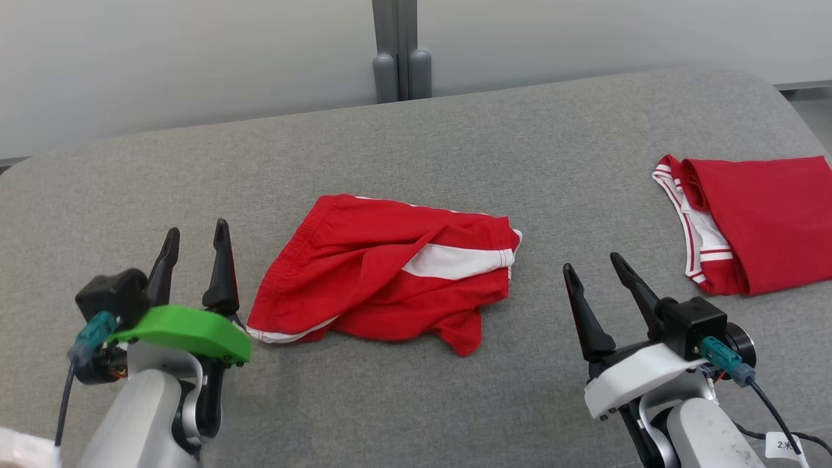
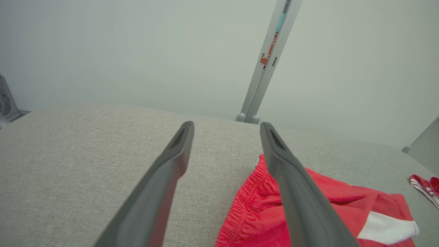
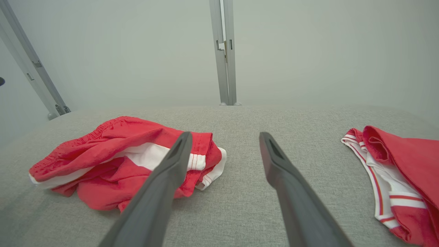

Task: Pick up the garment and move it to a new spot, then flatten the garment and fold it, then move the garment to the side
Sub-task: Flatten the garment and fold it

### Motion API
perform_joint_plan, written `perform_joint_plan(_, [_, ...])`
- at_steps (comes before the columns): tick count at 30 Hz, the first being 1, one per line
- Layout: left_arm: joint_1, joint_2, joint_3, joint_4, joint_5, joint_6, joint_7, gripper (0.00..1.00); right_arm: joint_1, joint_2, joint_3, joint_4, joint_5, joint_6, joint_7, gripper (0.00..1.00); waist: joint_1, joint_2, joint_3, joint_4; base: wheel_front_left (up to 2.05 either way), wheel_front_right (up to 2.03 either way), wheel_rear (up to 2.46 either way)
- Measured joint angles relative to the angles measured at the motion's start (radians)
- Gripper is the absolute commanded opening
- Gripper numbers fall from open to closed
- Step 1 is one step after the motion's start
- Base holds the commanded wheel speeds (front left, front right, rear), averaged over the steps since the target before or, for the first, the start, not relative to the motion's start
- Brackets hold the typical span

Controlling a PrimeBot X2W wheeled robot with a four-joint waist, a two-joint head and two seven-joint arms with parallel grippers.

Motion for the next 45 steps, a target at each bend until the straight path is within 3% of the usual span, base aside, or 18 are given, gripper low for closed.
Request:
perform_joint_plan(7, [0.207,-0.08,0.219,-0.228,0.272,-0.071,0.0,1.0,0.01,-0.001,-0.028,-0.005,-0.002,0.0,0.0,1.0,0.0,0.0,-0.008,0.013,0.0,0.0,0.0])
perform_joint_plan(14, [0.316,-0.162,0.328,-0.255,0.4,-0.142,0.0,1.0,0.018,0.001,-0.047,-0.003,-0.003,0.0,0.001,1.0,0.0,0.0,-0.021,0.045,0.0,0.0,0.0])
perform_joint_plan(27, [0.344,-0.216,0.39,-0.201,0.485,-0.206,0.0,1.0,0.051,0.007,-0.076,0.007,-0.003,0.0,-0.005,1.0,0.0,0.0,-0.054,0.091,0.0,0.0,0.0])
perform_joint_plan(41, [0.344,-0.23,0.401,-0.179,0.516,-0.223,0.0,1.0,0.052,0.012,-0.062,0.003,-0.006,0.0,-0.007,1.0,0.0,0.0,-0.042,0.08,0.0,0.0,0.0])
perform_joint_plan(45, [0.34,-0.21,0.346,-0.12,0.563,-0.226,0.0,1.0,0.015,0.005,-0.018,0.009,0.0,0.0,0.014,1.0,0.0,0.0,-0.031,0.075,0.0,0.0,0.0])
